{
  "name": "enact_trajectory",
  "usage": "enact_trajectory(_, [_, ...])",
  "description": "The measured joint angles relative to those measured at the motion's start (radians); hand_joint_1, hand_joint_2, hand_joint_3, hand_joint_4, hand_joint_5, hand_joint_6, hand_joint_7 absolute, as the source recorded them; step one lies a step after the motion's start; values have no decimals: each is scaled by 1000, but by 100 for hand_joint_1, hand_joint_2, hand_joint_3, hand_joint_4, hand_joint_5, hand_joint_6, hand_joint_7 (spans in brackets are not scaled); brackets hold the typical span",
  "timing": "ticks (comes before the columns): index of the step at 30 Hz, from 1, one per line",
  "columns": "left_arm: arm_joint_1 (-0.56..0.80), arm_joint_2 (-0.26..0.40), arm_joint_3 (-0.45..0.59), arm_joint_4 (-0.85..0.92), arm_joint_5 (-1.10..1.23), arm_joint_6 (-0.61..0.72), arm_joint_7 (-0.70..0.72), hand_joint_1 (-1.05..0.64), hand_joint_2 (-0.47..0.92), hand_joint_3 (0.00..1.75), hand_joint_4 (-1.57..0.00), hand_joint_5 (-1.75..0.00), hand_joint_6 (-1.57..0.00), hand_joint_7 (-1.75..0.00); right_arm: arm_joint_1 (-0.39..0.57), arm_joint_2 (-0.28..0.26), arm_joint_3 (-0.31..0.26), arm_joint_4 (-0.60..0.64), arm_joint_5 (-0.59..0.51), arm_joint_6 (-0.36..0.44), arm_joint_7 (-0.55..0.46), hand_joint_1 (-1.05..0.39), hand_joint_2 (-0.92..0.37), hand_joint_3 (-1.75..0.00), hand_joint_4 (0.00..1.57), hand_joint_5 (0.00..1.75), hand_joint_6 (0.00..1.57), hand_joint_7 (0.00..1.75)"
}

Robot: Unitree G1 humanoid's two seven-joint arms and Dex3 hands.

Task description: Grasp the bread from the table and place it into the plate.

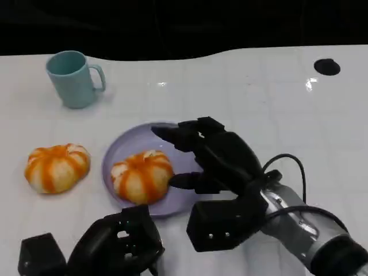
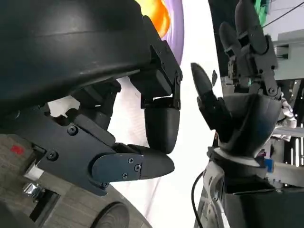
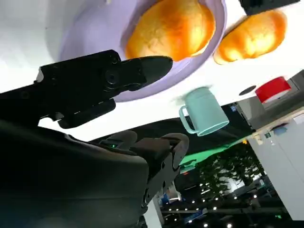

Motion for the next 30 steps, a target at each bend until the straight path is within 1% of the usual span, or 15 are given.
enact_trajectory(2, [-1,0,0,0,0,5,0,-51,63,68,-79,-175,-76,-142,25,-16,-5,-43,9,-2,7,-57,-92,-11,2,62,36,1])
enact_trajectory(5, [-2,-2,0,0,-3,9,0,-50,63,69,-79,-175,-75,-142,61,-42,-21,-94,20,-13,11,-56,-92,-12,1,65,37,1])
enact_trajectory(11, [-4,-2,0,2,-6,10,0,-51,63,70,-79,-175,-75,-143,126,-99,-49,-200,56,-36,58,-49,-92,-9,6,72,43,4])
enact_trajectory(16, [-6,-2,0,8,-6,7,0,-51,63,70,-79,-175,-75,-143,175,-142,-80,-246,67,-71,58,-39,-91,-3,20,72,52,7])
enact_trajectory(20, [-6,-2,-1,8,-4,6,0,-51,63,70,-78,-175,-75,-144,206,-168,-108,-262,68,-117,44,-37,-92,-2,30,72,60,9])
enact_trajectory(24, [-7,-2,-2,8,2,3,0,-50,63,71,-78,-175,-75,-143,237,-196,-144,-272,70,-163,20,-32,-92,-4,44,76,71,15])
enact_trajectory(27, [-7,-2,-2,9,6,-5,0,-50,63,71,-78,-175,-75,-143,269,-218,-170,-275,75,-202,1,-29,-92,-6,57,84,81,19])
enact_trajectory(30, [-7,-2,-3,9,6,-6,0,-53,63,71,-79,-175,-75,-143,299,-235,-198,-275,91,-238,-17,-24,-92,-8,65,101,90,27])
